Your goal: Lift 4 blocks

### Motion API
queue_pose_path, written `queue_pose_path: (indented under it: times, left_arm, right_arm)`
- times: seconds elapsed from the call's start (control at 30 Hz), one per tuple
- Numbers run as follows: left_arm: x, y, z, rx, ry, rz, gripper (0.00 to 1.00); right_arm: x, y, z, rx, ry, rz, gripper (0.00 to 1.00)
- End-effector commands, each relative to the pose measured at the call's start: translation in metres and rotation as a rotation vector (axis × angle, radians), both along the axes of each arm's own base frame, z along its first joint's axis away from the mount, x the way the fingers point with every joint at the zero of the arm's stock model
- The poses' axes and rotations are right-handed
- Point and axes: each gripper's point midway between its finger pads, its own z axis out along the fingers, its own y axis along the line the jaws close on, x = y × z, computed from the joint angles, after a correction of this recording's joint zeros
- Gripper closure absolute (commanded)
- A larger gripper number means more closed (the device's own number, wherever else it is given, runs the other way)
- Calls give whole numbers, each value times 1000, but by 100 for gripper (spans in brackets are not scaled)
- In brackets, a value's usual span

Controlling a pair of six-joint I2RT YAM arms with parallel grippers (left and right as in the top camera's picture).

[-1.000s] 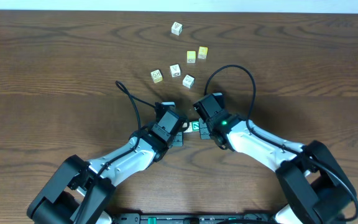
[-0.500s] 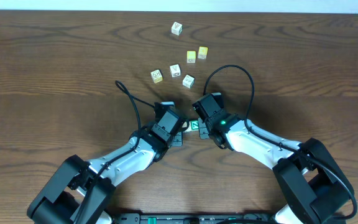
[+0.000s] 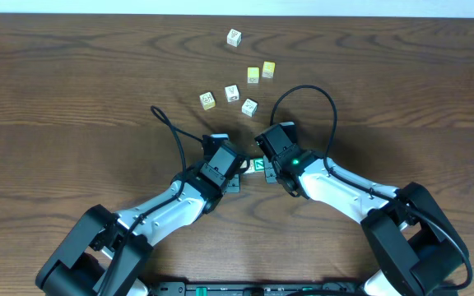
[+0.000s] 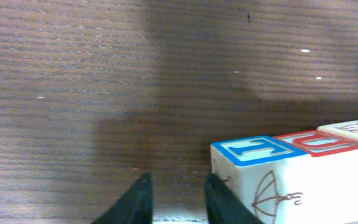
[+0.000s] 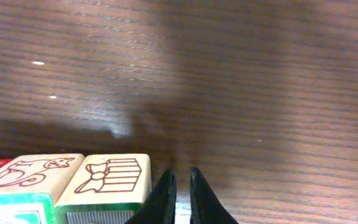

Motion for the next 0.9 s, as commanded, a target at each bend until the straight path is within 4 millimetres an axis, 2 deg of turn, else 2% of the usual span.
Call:
queue_pose_path:
  times: [0.0, 0.1, 0.27, 0.37, 0.4, 0.5, 0.53, 0.87]
  left_arm:
    - [-12, -76, 33, -253, 23, -209, 66]
    - [-12, -76, 33, -253, 23, -209, 55]
    - [-12, -76, 33, -253, 23, -209, 48]
    - [-12, -76, 33, -253, 23, -209, 48]
    - [-12, -76, 33, -253, 23, -209, 50]
    - [-12, -76, 33, -253, 23, -209, 72]
    - [-12, -76, 33, -253, 23, -210, 75]
    - [-12, -76, 33, -253, 23, -209, 75]
  right_arm:
    - [-33, 83, 7, 268, 129, 201, 89]
    - [-33, 83, 6, 267, 130, 201, 86]
    - [-34, 82, 6, 263, 135, 200, 80]
    - [-34, 82, 6, 264, 134, 200, 91]
    - [-34, 82, 6, 263, 135, 201, 95]
    - [-35, 82, 5, 261, 137, 200, 98]
    - [-35, 82, 5, 261, 138, 200, 98]
    - [-35, 81, 5, 260, 140, 199, 99]
